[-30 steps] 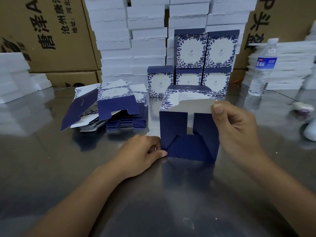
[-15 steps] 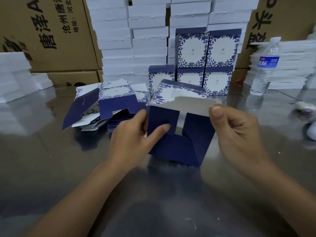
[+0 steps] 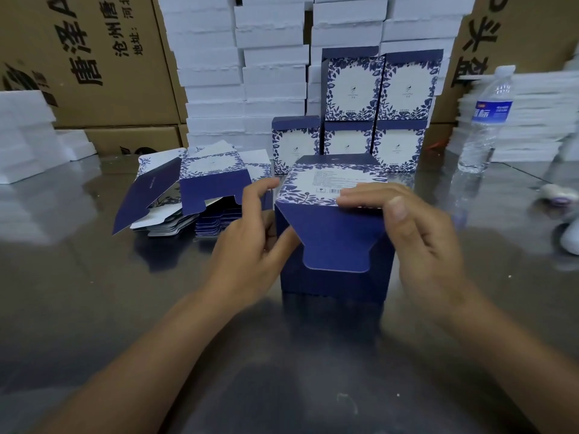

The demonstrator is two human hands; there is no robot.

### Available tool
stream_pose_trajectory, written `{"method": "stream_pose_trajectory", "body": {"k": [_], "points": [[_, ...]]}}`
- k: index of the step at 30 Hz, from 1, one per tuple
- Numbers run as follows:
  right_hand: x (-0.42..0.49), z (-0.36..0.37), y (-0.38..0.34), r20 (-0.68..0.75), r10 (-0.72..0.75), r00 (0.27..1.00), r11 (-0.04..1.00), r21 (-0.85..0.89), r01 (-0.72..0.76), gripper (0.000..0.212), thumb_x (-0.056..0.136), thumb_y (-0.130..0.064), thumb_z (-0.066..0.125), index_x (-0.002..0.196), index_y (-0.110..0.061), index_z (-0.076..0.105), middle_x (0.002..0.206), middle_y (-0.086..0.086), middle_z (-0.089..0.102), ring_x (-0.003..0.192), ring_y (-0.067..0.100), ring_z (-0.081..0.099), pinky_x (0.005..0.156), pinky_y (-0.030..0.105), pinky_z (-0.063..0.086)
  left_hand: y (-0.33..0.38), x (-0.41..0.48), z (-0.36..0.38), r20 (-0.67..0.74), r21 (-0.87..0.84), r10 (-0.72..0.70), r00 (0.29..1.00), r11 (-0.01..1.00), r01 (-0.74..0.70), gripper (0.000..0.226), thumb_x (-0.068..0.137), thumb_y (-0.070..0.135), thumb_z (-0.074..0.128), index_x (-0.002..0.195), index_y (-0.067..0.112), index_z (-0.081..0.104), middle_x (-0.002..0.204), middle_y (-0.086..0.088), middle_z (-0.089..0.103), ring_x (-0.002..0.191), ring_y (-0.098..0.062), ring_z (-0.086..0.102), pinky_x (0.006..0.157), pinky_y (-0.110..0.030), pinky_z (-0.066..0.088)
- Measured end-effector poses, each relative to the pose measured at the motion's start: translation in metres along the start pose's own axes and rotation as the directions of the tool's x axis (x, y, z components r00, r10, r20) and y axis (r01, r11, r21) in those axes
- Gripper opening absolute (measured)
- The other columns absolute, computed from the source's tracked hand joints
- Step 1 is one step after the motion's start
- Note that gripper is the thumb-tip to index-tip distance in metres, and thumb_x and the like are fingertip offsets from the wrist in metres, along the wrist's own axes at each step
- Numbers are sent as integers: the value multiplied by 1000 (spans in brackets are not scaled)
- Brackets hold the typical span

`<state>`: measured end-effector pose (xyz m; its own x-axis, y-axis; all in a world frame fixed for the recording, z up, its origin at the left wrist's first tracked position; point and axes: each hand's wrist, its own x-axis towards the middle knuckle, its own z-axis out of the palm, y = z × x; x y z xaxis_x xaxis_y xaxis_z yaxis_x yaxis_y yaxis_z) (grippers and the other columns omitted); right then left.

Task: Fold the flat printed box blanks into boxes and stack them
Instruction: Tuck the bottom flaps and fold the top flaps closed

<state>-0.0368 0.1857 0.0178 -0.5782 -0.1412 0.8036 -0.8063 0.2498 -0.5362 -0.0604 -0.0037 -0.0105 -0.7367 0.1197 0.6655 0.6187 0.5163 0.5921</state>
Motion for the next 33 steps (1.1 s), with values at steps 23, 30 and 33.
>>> {"method": "stream_pose_trajectory", "body": {"k": [23, 30, 33], "points": [[-6, 12, 0, -202, -65, 977, 958, -287, 4, 14, 82, -25, 67, 95, -29, 65, 87, -9, 54, 89, 15, 54, 84, 34, 45, 42, 1, 16, -148, -285, -41, 988, 959, -3, 9, 82, 23, 65, 87, 30, 64, 113, 10, 62, 112, 3, 54, 97, -13, 37], [-3, 14, 2, -232, 14, 973, 979, -195, -60, 13, 78, -28, 69, 83, -38, 63, 86, -10, 56, 89, 14, 57, 83, 23, 44, 38, 8, 19, -226, -112, 125, 966, 982, -153, 11, 84, 23, 65, 85, 32, 59, 96, 14, 62, 102, -13, 58, 91, -22, 42], [0, 11, 6, -212, 40, 976, 982, -170, -77, 15, 79, -24, 68, 81, -38, 62, 84, -4, 57, 87, 16, 57, 79, 20, 43, 38, 12, 21, -230, -55, 135, 964, 987, -151, 4, 84, 20, 64, 85, 17, 66, 90, 14, 60, 97, -12, 55, 89, -28, 44]]}}
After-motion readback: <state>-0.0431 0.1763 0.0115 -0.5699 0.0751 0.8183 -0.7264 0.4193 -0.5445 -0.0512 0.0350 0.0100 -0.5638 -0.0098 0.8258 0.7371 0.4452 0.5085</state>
